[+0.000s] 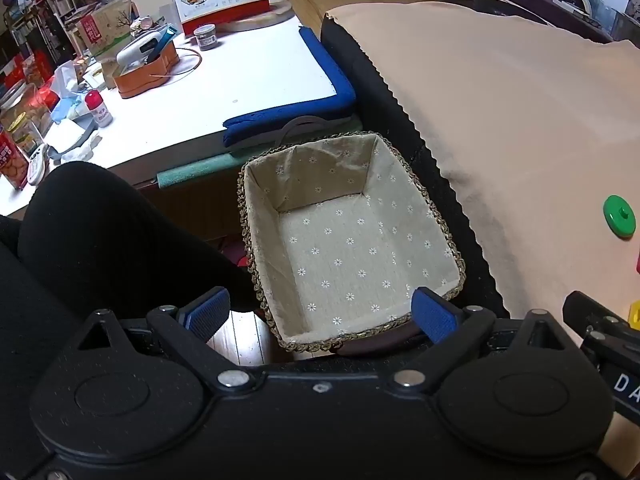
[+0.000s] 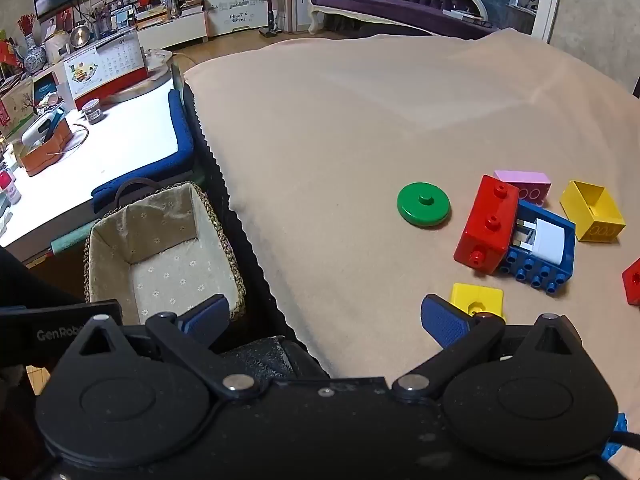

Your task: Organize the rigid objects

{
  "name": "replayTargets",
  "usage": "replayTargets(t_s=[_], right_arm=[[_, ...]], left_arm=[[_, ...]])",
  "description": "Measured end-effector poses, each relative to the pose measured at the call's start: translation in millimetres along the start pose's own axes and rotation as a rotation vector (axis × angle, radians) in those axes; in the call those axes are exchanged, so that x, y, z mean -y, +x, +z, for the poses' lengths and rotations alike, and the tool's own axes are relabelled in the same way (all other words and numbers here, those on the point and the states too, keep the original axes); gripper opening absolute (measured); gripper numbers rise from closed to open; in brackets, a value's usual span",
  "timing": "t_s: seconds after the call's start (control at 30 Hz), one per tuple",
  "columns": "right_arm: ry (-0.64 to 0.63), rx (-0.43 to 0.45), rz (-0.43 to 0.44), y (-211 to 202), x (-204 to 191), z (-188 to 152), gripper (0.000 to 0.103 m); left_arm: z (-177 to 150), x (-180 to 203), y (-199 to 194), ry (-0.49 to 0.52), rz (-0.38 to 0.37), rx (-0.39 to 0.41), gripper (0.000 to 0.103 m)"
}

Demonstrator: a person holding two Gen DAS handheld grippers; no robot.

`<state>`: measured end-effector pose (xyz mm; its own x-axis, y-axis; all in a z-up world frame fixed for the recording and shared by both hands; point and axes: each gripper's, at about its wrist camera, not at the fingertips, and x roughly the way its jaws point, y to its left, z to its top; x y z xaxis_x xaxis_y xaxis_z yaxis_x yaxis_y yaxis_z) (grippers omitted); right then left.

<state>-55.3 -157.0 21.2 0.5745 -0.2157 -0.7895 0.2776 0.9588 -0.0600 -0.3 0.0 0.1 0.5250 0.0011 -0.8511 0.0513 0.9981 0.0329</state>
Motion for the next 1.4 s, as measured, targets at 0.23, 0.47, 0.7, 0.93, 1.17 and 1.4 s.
replayTargets(t_s=[0.23, 0.47, 0.7, 0.93, 1.17, 1.4], right_arm=[[0.001, -0.001, 0.000, 0.1, 1.5, -1.3, 0.102], [-0.005, -0.003, -0.014, 2.3, 2.2, 0.8, 0.102], [-0.004, -0.005, -0.021, 3.6, 2.0, -0.6, 0.102], [-0.007, -0.006, -0.021, 4.0, 1.8, -0.8, 0.102], [-0.014, -0.009, -0.020, 4.0, 0.1, -2.3, 0.102], [-0.016, -0.009, -0.018, 3.6, 0.1, -2.0, 0.102]], left_arm=[[-0.6, -0.6, -2.3, 0.001, -0.001, -0.006, 0.094], [-2.2, 2.1, 2.5, 0.015, 0.005, -0.014, 0.094], [-3.8, 2.5, 4.2, 0.017, 0.004, -0.020, 0.094], [-3.7, 3.9, 5.6, 0.017, 0.006, -0.023, 0.094], [-4.5, 2.3, 7.0, 0.011, -0.003, -0.034, 0.094], [-3.6, 2.3, 7.2, 0.009, -0.005, -0.039, 0.094]])
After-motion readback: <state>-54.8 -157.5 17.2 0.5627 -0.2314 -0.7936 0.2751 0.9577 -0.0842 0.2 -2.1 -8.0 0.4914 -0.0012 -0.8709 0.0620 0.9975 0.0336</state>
